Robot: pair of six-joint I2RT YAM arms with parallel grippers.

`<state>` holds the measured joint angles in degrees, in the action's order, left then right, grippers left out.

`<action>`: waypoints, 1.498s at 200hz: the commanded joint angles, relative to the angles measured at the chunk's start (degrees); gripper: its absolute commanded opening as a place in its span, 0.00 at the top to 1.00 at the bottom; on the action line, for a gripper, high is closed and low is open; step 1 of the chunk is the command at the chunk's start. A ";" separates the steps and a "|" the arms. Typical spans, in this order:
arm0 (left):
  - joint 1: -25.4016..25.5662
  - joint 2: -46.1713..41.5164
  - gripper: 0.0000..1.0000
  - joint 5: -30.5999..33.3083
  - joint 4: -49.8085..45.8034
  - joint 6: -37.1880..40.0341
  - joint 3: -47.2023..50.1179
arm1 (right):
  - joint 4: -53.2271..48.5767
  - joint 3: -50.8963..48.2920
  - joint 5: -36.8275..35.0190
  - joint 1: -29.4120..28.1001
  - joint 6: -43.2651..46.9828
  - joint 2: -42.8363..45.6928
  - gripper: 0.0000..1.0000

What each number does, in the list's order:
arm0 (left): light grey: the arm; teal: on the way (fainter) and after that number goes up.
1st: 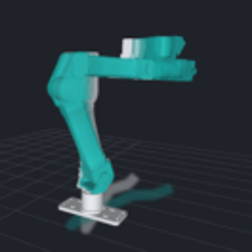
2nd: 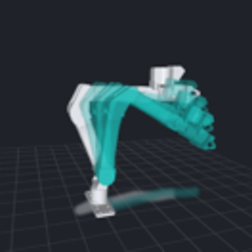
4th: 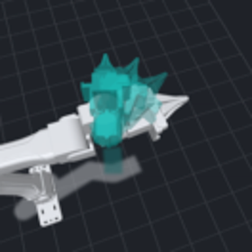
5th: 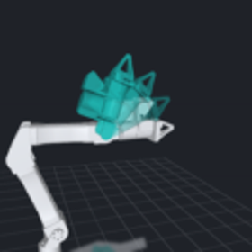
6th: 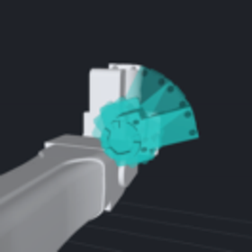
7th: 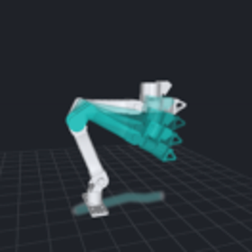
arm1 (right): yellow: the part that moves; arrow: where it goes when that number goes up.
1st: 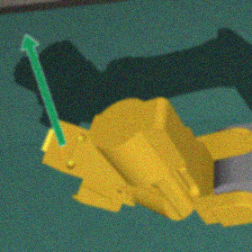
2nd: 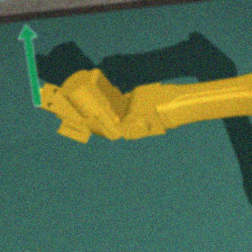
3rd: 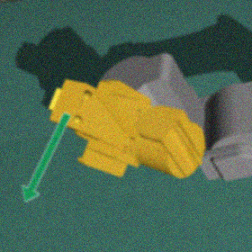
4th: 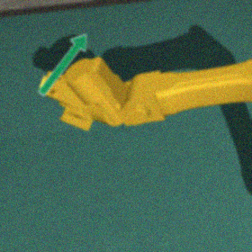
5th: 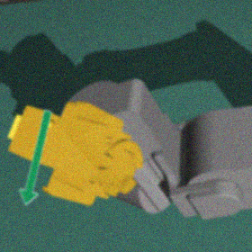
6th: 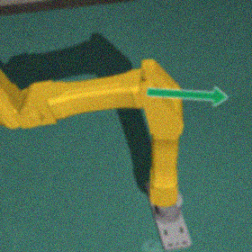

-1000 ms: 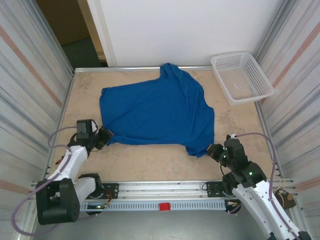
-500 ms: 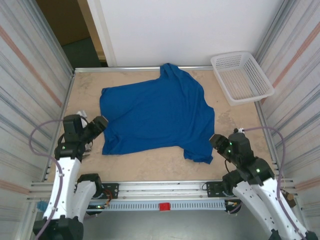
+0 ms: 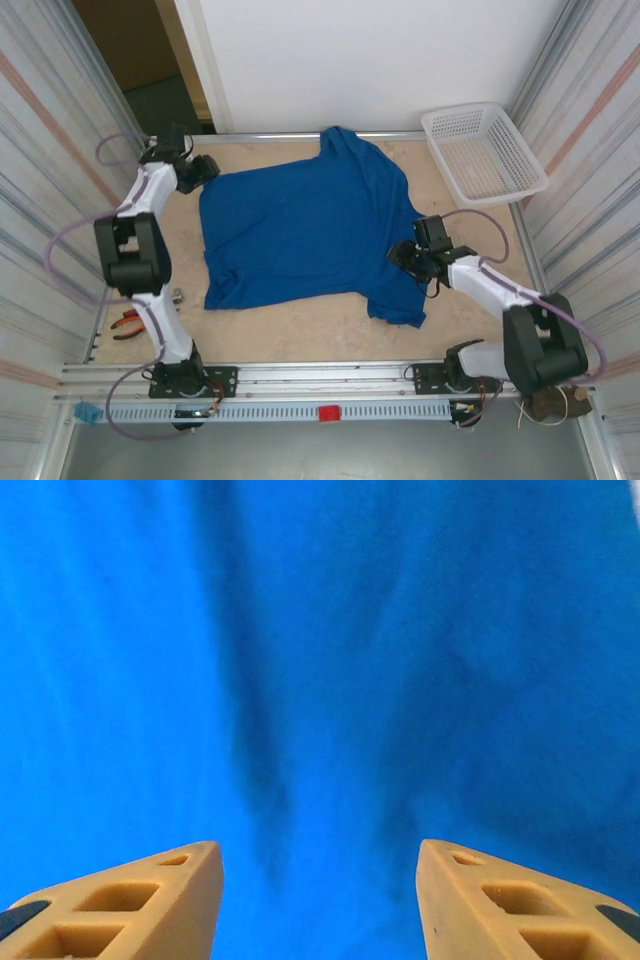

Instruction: Fold the inside-out t-shirt

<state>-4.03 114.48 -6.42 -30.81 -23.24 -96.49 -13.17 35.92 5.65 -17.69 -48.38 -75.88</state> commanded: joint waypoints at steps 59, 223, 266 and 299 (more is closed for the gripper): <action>3.76 23.38 0.59 17.98 -19.57 15.84 -32.21 | 6.71 0.12 -0.62 1.22 -3.75 -5.57 0.49; 3.86 31.15 0.61 21.71 -20.02 17.27 -37.81 | 3.69 -1.40 -5.65 1.55 -6.90 -4.03 0.50; 3.77 32.08 0.87 21.80 -19.48 17.62 -38.33 | 2.91 -1.49 -6.59 1.52 -7.32 -3.94 0.50; 2.92 31.81 1.00 19.40 -19.14 16.61 -39.83 | 1.40 -1.56 -8.12 1.70 -9.27 -3.67 0.50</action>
<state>-0.05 145.71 15.00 -49.67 -5.89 -133.84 -9.02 35.03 0.19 -16.47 -55.05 -80.53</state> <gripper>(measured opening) 0.047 0.498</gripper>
